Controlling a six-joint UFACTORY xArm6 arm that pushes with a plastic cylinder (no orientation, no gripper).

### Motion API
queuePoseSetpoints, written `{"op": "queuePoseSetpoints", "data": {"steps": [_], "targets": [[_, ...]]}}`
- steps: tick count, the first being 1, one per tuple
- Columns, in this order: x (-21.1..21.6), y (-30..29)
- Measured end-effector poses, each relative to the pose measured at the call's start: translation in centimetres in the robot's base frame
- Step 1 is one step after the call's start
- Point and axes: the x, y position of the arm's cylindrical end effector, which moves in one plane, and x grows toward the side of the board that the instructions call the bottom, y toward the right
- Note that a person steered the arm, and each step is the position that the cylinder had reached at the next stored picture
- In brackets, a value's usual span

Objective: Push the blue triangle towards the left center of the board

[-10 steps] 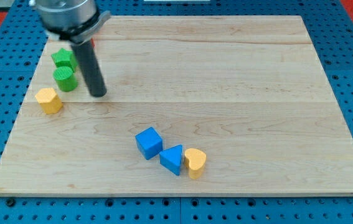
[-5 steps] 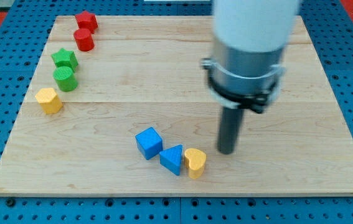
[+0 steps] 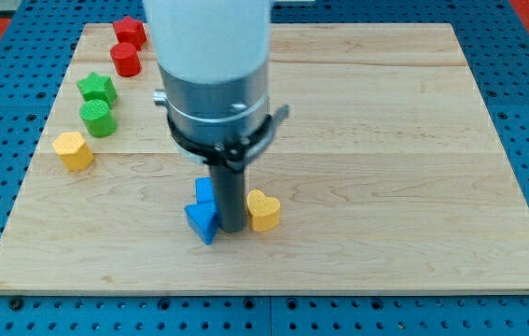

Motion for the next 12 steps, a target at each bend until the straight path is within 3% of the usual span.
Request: {"op": "queuePoseSetpoints", "data": {"steps": [1, 2, 4, 6, 8, 10, 12], "targets": [[0.9, -7.1], [3.2, -10.5], [-0.9, -11.9], [-1.0, -15.4], [2.1, -16.0], [-1.3, -19.8], [-2.9, -19.9]]}}
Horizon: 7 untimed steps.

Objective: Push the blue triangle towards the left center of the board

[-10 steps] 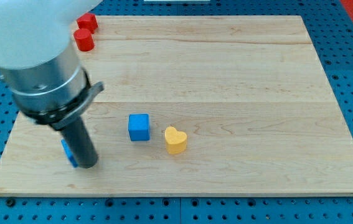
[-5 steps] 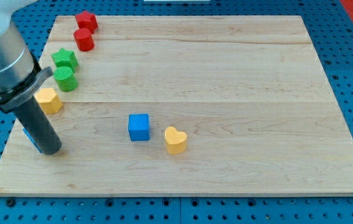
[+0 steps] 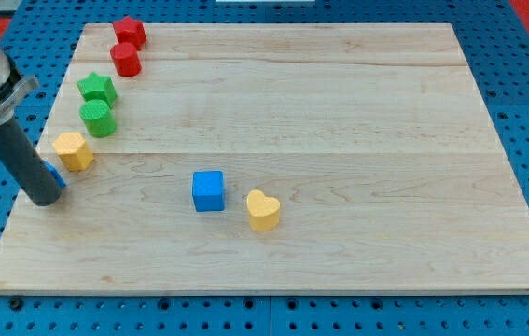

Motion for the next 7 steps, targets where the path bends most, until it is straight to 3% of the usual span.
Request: {"op": "queuePoseSetpoints", "data": {"steps": [4, 7], "targets": [[-5.1, 0.6], [-4.1, 4.6]]}}
